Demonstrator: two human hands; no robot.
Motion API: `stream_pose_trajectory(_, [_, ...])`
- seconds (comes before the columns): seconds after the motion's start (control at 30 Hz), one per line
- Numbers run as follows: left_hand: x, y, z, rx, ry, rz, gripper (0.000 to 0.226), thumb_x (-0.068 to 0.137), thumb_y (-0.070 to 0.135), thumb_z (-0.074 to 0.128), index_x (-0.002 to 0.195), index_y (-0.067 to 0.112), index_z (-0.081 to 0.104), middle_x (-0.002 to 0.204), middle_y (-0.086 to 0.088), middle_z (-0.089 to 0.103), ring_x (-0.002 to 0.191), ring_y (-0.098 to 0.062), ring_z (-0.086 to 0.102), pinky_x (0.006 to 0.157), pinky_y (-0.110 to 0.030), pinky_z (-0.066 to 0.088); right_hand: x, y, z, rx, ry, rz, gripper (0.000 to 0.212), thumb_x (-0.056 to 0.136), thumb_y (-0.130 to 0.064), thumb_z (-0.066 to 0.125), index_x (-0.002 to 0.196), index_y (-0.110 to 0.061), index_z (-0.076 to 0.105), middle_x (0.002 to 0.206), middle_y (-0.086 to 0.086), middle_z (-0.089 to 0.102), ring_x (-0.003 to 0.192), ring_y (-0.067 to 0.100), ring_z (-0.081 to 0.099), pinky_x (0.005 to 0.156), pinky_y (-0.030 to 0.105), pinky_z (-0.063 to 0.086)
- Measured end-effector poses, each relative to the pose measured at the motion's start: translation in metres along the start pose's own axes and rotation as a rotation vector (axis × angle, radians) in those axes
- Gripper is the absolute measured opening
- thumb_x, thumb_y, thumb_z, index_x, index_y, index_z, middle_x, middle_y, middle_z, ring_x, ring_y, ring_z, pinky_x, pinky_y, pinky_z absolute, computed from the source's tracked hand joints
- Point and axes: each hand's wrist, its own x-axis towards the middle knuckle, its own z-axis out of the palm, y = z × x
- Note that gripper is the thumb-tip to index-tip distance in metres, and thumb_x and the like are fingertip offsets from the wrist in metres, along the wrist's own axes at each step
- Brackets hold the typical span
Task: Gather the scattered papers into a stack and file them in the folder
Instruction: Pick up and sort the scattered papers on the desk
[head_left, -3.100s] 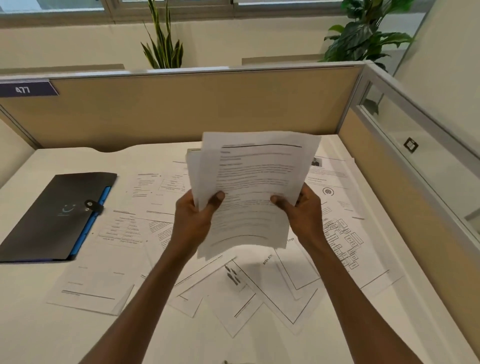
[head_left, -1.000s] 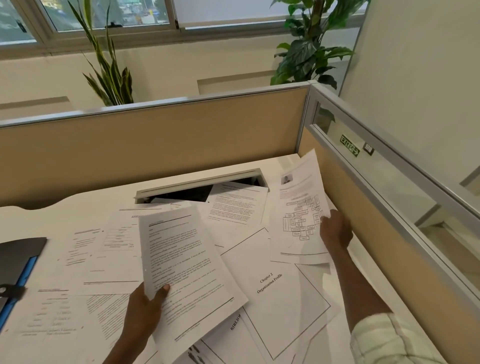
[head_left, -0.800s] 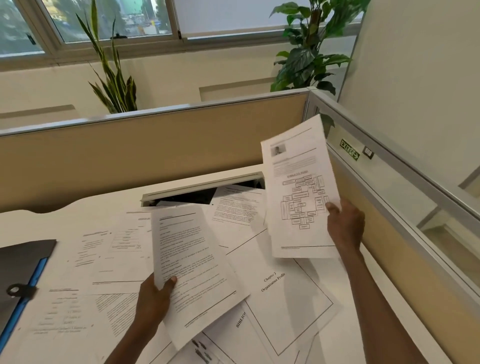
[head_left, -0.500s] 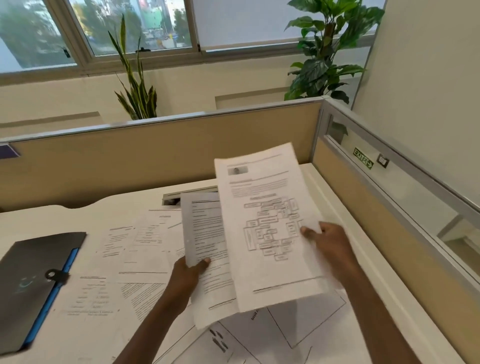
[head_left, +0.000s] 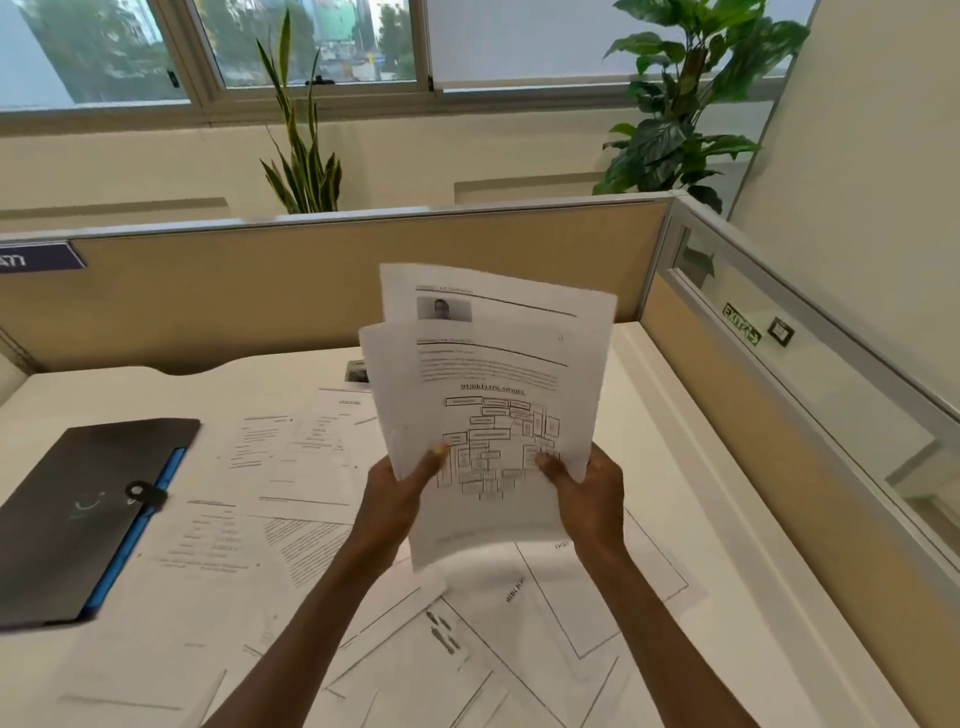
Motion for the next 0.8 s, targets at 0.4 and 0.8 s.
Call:
stream_pose_trajectory(0.4, [-0.005,-0.042,-0.005,0.112,0.108,0.069,0.043,0.07,0.02,0.087,0.11,0.024,0.071,0.103,0.007,0.077,0.092,-0.014,0.074,0.071,-0.032,0.062,-0.011,0.042,0.0,0.059,-0.113,0.127,0.035,0.075,-0.008,0.08,0.104,-0.022,0.066,0.101,-0.004,0.074,0.097,0.017,0.07,0.077,0.03,0.061])
stream_pose_trajectory(0.8, [0.008,-0.058,-0.004,0.217,0.195,0.051,0.027,0.088,0.017,0.07,0.115,0.017,0.068,0.096,0.008,0.073,0.091,-0.019,0.071,0.073,-0.035,0.058,0.017,0.076,-0.03,-0.571,-0.2,0.161,0.062,0.077,-0.005,0.075,0.131,-0.011,0.045,0.13,0.012,0.054,0.122,0.031,0.049,0.098,0.038,0.044])
